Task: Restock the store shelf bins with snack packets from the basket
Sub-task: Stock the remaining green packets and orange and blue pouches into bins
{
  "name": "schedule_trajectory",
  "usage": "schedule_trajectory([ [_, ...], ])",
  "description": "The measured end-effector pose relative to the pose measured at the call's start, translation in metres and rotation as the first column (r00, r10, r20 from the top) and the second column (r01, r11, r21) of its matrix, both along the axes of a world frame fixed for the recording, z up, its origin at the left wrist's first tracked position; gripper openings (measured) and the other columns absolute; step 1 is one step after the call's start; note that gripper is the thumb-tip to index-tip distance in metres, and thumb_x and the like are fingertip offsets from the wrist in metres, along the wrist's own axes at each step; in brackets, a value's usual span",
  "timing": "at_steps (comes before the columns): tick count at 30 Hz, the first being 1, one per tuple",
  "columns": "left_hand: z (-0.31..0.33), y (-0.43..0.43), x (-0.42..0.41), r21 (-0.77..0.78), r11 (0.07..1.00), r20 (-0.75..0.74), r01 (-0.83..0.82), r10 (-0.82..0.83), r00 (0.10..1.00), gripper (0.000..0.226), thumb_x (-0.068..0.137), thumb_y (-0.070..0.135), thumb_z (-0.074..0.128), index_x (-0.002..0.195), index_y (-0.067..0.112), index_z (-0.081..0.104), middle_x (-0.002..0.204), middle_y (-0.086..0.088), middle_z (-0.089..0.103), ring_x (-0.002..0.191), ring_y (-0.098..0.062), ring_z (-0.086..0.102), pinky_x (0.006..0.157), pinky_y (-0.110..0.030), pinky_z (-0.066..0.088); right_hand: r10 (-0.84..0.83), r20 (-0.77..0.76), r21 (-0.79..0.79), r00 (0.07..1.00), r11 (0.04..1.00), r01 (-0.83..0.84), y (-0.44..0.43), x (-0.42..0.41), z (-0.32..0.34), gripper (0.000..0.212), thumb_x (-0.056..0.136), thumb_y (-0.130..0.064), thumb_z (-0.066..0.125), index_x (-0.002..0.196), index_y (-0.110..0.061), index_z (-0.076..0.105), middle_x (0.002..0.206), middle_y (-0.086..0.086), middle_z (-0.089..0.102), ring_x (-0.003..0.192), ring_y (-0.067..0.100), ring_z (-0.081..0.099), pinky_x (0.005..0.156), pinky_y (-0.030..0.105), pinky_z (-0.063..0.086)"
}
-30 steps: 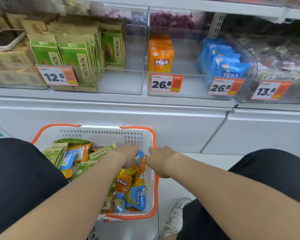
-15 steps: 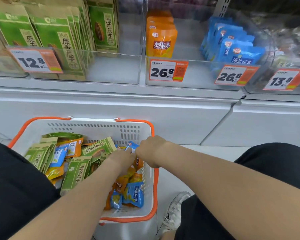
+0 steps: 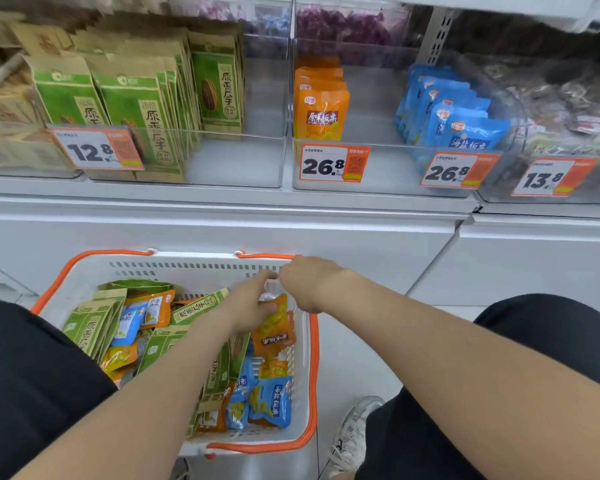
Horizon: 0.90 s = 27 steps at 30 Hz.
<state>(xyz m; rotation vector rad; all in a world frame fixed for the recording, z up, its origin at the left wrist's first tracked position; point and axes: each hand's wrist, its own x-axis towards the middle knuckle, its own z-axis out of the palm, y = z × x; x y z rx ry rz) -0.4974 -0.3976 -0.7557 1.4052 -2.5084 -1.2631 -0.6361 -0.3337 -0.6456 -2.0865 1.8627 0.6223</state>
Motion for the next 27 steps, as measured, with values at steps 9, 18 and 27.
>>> schedule_trajectory([
  [9,0.048,-0.008,-0.006,0.5,0.749,-0.543,-0.434,0.662,0.516,0.025,0.111,0.027,0.05,0.12,0.013,0.069,0.099,-0.004,0.074,0.093,-0.024,0.068,0.077,-0.035,0.052,-0.472,0.489,-0.086,0.733,0.81,0.58,-0.009,-0.022,0.04,0.043,0.087,-0.015,0.062,0.129,-0.008,0.053,0.125,0.013,0.059,0.106,0.032,0.063,0.083,0.04,0.059],
  [18,0.091,-0.002,-0.007,0.771,0.635,-0.614,-0.052,0.762,0.208,0.015,0.106,0.022,0.058,0.118,0.021,0.067,0.109,0.0,0.077,0.101,-0.017,0.07,0.09,-0.036,0.051,-0.229,0.965,-0.007,0.128,0.467,0.884,-0.012,-0.011,0.062,0.032,0.075,0.004,0.069,0.09,-0.024,0.067,0.09,0.002,0.074,0.085,0.019,0.071,0.08,0.048,0.063],
  [27,0.115,0.008,-0.029,0.613,0.778,-0.744,-0.134,0.626,0.232,0.028,0.09,-0.002,0.074,0.116,0.003,0.066,0.115,-0.023,0.073,0.106,-0.035,0.073,0.098,-0.04,0.059,-0.152,0.953,-0.176,0.263,0.428,0.886,-0.01,-0.009,0.097,0.078,0.073,0.0,0.07,0.136,-0.039,0.044,0.128,0.004,0.036,0.098,0.019,0.052,0.093,0.033,0.055],
])
